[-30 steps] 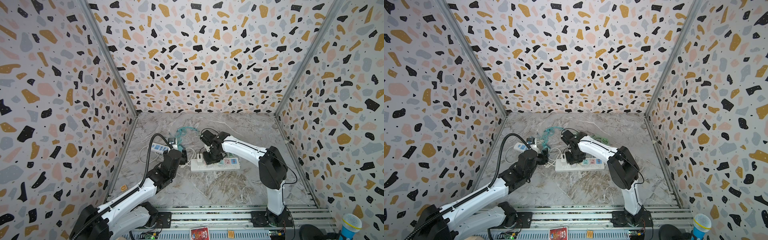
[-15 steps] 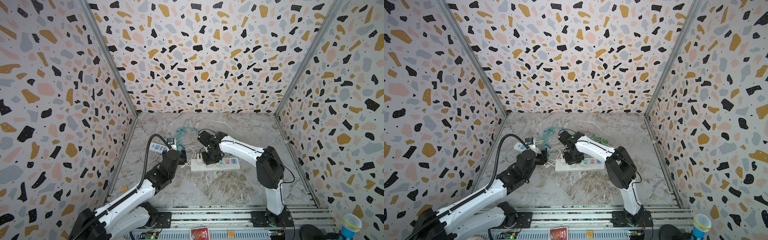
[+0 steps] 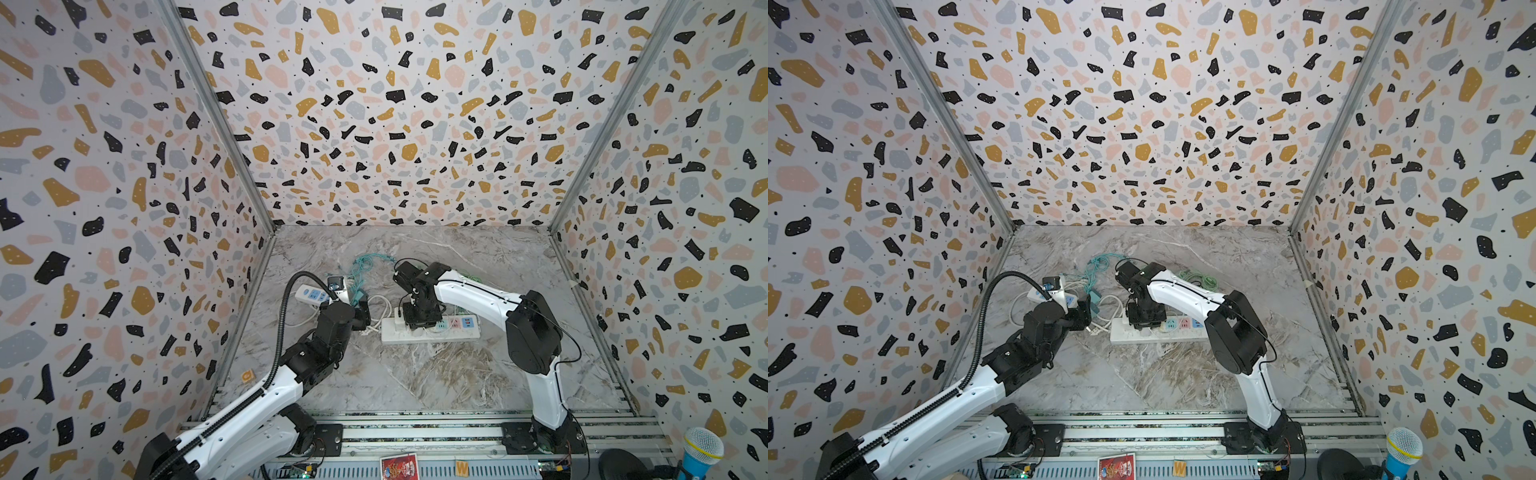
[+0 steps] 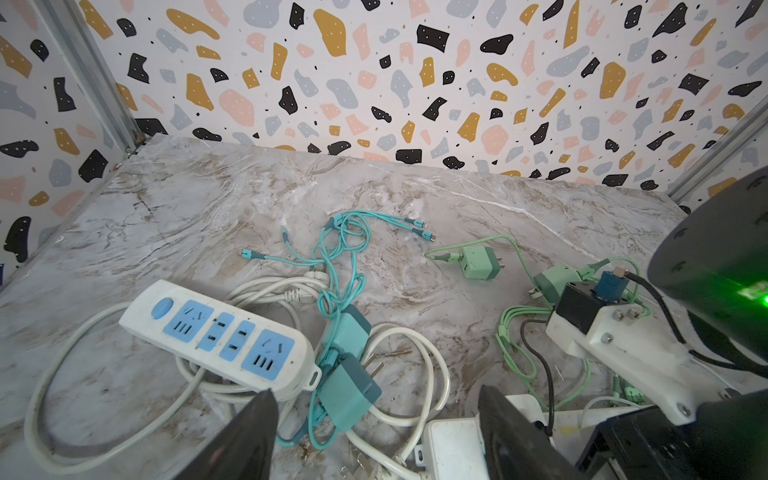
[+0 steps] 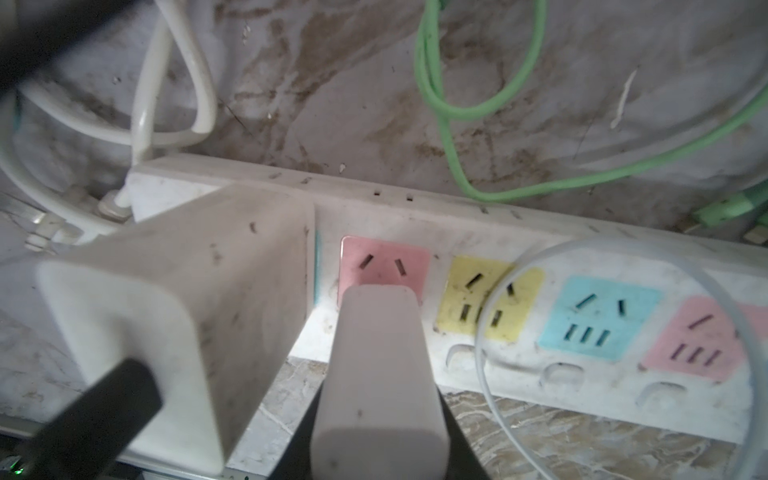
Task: Insert plugs into power strip
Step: Insert the plug into the socket.
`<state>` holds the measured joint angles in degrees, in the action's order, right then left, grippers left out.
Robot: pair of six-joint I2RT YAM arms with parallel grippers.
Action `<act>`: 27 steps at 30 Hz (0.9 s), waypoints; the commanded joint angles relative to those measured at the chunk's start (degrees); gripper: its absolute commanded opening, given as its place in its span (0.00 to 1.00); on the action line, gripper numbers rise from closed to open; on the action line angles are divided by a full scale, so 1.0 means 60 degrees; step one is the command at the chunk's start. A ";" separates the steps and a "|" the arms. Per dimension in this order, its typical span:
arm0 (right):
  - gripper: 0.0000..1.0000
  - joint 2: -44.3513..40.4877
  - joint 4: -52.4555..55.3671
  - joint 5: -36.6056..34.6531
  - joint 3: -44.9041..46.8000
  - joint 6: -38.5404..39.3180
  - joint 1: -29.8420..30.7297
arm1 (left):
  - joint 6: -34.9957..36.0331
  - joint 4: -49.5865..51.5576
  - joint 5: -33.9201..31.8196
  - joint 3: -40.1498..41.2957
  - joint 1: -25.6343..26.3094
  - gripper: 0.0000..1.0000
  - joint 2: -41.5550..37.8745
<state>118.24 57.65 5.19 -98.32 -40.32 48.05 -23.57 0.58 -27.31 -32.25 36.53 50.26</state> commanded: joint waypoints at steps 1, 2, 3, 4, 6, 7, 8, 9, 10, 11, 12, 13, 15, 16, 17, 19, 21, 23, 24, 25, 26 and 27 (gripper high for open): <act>0.26 0.0670 0.0503 -0.0298 0.0368 -0.0286 -0.0113 | 0.0030 0.0100 -0.0039 -0.0131 -0.0054 0.76 -0.0149; 0.26 0.0642 0.0454 -0.0327 0.0411 -0.0339 -0.0113 | 0.0040 0.0125 -0.0044 -0.0133 -0.0054 0.76 -0.0178; 0.25 0.0661 0.0378 -0.0306 0.0456 -0.0356 -0.0126 | 0.0047 0.0127 -0.0025 -0.0140 -0.0054 0.77 -0.0190; 0.24 0.0736 0.0384 -0.0255 0.0418 -0.0355 -0.0153 | 0.0046 0.0113 -0.0037 -0.0133 -0.0054 0.77 -0.0201; 0.24 0.1037 0.0514 -0.0268 0.0155 -0.0262 -0.0179 | 0.0058 0.0090 -0.0019 -0.0160 -0.0054 0.77 -0.0204; 0.24 0.1170 0.0624 -0.0381 -0.0011 -0.0243 -0.0174 | 0.0075 0.0101 -0.0006 -0.0184 -0.0054 0.78 -0.0192; 0.24 0.1304 0.0708 -0.0526 -0.0194 -0.0214 -0.0171 | 0.0091 0.0134 0.0007 -0.0227 -0.0054 0.78 -0.0196; 0.24 0.1431 0.0821 -0.0675 -0.0344 -0.0182 -0.0172 | 0.0083 0.0138 0.0038 -0.0248 -0.0054 0.78 -0.0189; 0.24 0.1548 0.0925 -0.0854 -0.0465 -0.0180 -0.0172 | 0.0087 0.0163 0.0054 -0.0285 -0.0054 0.78 -0.0206; 0.24 0.1620 0.0978 -0.0938 -0.0516 -0.0178 -0.0172 | 0.0101 0.0181 0.0065 -0.0307 -0.0054 0.78 -0.0209; 0.24 0.1702 0.0982 -0.0982 -0.0523 -0.0180 -0.0186 | 0.0102 0.0193 0.0089 -0.0345 -0.0054 0.78 -0.0211; 0.24 0.1760 0.0969 -0.1020 -0.0525 -0.0205 -0.0186 | 0.0106 0.0196 0.0101 -0.0370 -0.0054 0.77 -0.0224; 0.24 0.1817 0.0828 -0.1012 -0.0400 -0.0224 -0.0186 | 0.0132 0.0203 0.0161 -0.0437 -0.0054 0.78 -0.0221; 0.24 0.1843 0.0761 -0.1012 -0.0333 -0.0224 -0.0186 | 0.0136 0.0225 0.0186 -0.0467 -0.0054 0.77 -0.0225; 0.24 0.1876 0.0697 -0.1008 -0.0286 -0.0228 -0.0186 | 0.0162 0.0262 0.0179 -0.0505 -0.0054 0.77 -0.0217; 0.24 0.2006 0.0581 -0.1001 -0.0238 -0.0211 -0.0186 | 0.0193 0.0321 0.0185 -0.0569 -0.0054 0.78 -0.0209; 0.23 0.2180 0.0491 -0.0972 -0.0281 -0.0152 -0.0186 | 0.0215 0.0372 0.0182 -0.0607 -0.0054 0.78 -0.0189; 0.23 0.2308 0.0370 -0.0925 -0.0362 -0.0109 -0.0186 | 0.0251 0.0437 0.0166 -0.0664 -0.0054 0.78 -0.0175; 0.23 0.2382 0.0346 -0.0870 -0.0486 -0.0060 -0.0186 | 0.0279 0.0491 0.0171 -0.0707 -0.0054 0.78 -0.0147; 0.23 0.2408 0.0329 -0.0858 -0.0615 -0.0013 -0.0186 | 0.0317 0.0545 0.0142 -0.0756 -0.0054 0.78 -0.0130; 0.23 0.2386 0.0291 -0.0851 -0.0695 0.0031 -0.0194 | 0.0339 0.0597 0.0115 -0.0782 -0.0054 0.78 -0.0116; 0.24 0.2371 0.0253 -0.0851 -0.0829 0.0089 -0.0214 | 0.0364 0.0646 0.0050 -0.0827 -0.0054 0.78 -0.0091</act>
<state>124.70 64.12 5.65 -105.65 -41.52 48.23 -22.85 3.62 -26.46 -34.87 36.51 49.74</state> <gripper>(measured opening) 0.314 0.779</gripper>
